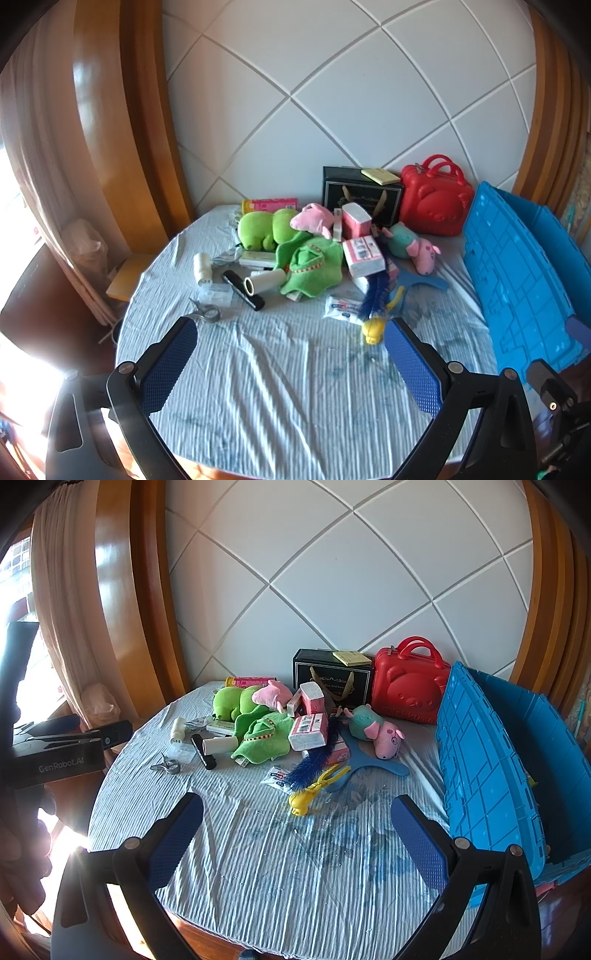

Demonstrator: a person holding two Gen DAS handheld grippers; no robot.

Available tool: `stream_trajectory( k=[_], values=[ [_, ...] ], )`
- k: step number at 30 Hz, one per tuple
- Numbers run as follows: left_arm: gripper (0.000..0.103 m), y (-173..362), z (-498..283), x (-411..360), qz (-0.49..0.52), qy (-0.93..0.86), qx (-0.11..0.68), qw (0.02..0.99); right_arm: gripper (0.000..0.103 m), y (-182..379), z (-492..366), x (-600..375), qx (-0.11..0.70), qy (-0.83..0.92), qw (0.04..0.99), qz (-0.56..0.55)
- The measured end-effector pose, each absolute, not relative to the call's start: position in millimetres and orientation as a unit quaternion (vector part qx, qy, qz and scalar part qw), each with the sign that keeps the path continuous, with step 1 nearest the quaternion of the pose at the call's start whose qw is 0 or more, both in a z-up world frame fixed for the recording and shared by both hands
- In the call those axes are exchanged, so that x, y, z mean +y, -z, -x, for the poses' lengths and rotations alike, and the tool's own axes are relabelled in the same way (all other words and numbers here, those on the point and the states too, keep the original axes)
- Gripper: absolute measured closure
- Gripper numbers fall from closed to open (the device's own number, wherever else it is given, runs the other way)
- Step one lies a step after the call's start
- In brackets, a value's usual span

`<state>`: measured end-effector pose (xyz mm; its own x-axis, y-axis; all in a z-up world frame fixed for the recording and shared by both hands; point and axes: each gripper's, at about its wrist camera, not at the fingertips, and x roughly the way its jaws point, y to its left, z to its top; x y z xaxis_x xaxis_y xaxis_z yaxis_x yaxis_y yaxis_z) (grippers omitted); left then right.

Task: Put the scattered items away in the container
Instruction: 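Move both tools toward the cluttered items on the table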

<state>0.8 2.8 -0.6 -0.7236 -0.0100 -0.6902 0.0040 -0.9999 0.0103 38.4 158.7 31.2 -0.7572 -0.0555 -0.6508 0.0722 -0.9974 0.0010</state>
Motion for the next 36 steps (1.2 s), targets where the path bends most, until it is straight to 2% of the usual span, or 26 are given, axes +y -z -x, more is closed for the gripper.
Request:
stream_trajectory(
  k=[19, 30, 36],
  values=[
    [0.0, 15.6, 8.4, 5.4, -0.39, 0.921, 0.013, 0.004, 0.0, -30.0, -30.2, 168.8, 0.02, 0.937, 0.035, -0.347],
    [0.0, 18.1, 44.7, 38.9, -0.406, 0.913, 0.029, 0.016, 0.0, -23.7, 15.3, 209.9, 0.021, 0.938, 0.072, -0.337],
    [0.0, 23.3, 62.5, 57.9, -0.405, 0.913, 0.009, 0.042, 0.0, -11.7, 38.0, 237.5, 0.011, 0.937, 0.088, -0.338]
  ],
)
